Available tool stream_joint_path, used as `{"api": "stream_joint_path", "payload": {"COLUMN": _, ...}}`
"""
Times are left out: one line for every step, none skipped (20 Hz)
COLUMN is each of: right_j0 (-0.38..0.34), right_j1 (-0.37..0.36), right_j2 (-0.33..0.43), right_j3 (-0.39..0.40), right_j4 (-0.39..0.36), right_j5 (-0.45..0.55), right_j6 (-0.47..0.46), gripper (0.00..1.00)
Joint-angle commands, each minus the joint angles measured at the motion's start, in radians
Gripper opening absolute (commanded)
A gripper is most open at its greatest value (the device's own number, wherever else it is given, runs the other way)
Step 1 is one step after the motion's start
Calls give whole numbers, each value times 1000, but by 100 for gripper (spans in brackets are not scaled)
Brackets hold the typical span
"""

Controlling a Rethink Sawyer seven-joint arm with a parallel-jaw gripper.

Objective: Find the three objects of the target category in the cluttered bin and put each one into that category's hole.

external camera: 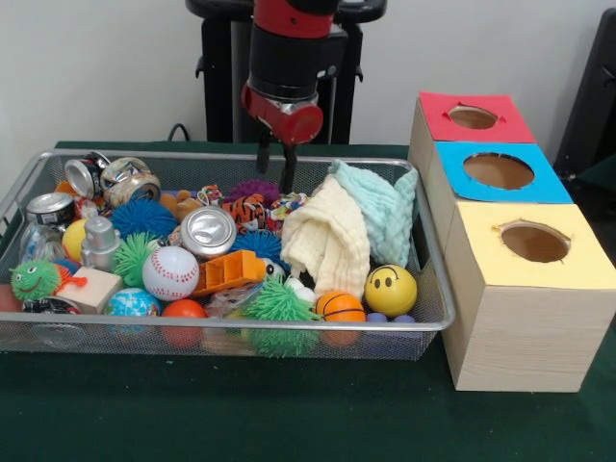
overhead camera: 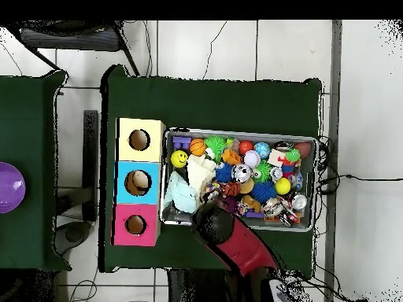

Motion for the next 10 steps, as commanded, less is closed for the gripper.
{"api": "stream_joint_path", "payload": {"right_j0": -105, "right_j1": -13, "right_j2": 106, "right_j3": -64, "right_j4": 14, "right_j5": 11, "right_j6": 177, "gripper": 100}}
{"api": "stream_joint_path", "payload": {"right_j0": -117, "right_j1": -7, "right_j2": 121, "right_j3": -65, "right_j4": 9, "right_j5": -3, "right_j6": 178, "gripper": 100}}
{"api": "stream_joint_path", "payload": {"right_j0": -132, "right_j1": 1, "right_j2": 136, "right_j3": -69, "right_j4": 2, "right_j5": -19, "right_j6": 176, "gripper": 100}}
{"api": "stream_joint_path", "payload": {"right_j0": -144, "right_j1": 14, "right_j2": 150, "right_j3": -76, "right_j4": -3, "right_j5": -32, "right_j6": 175, "gripper": 100}}
{"api": "stream_joint_path", "payload": {"right_j0": -156, "right_j1": 25, "right_j2": 161, "right_j3": -84, "right_j4": -10, "right_j5": -47, "right_j6": 173, "gripper": 100}}
{"api": "stream_joint_path", "payload": {"right_j0": -165, "right_j1": 36, "right_j2": 169, "right_j3": -94, "right_j4": -13, "right_j5": -56, "right_j6": 170, "gripper": 100}}
{"api": "stream_joint_path", "payload": {"right_j0": -171, "right_j1": 49, "right_j2": 174, "right_j3": -108, "right_j4": -14, "right_j5": -59, "right_j6": 166, "gripper": 100}}
{"api": "stream_joint_path", "payload": {"right_j0": -175, "right_j1": 55, "right_j2": 178, "right_j3": -114, "right_j4": -14, "right_j5": -61, "right_j6": 164, "gripper": 100}}
{"api": "stream_joint_path", "payload": {"right_j0": -181, "right_j1": 60, "right_j2": 185, "right_j3": -117, "right_j4": -15, "right_j5": -66, "right_j6": 165, "gripper": 100}}
{"api": "stream_joint_path", "payload": {"right_j0": -183, "right_j1": 58, "right_j2": 189, "right_j3": -114, "right_j4": -16, "right_j5": -75, "right_j6": 171, "gripper": 100}}
